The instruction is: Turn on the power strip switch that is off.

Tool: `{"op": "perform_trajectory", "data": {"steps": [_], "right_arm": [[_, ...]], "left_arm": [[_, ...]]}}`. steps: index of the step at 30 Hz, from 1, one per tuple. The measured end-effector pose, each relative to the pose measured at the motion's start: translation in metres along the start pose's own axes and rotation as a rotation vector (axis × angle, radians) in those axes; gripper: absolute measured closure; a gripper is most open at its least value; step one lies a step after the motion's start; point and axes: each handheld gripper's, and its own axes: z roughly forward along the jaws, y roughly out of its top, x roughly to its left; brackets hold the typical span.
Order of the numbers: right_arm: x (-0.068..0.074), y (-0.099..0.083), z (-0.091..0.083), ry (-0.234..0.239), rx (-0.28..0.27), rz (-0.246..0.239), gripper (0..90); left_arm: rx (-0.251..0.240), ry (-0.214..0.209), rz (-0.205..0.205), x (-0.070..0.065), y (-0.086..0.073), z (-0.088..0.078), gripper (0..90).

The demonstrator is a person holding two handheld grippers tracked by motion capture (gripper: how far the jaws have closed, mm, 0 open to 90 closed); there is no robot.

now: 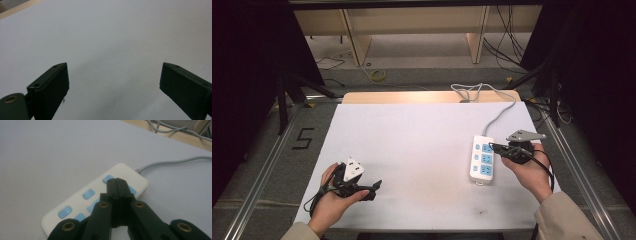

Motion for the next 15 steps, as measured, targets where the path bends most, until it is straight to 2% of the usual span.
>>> {"op": "perform_trajectory", "data": {"steps": [15], "right_arm": [[-0.002, 0.006, 0.0077, -0.001, 0.009, 0.004, 90.0]], "left_arm": [[-0.001, -0.001, -0.003, -0.0006, -0.0001, 0.0001, 8.4]]}}
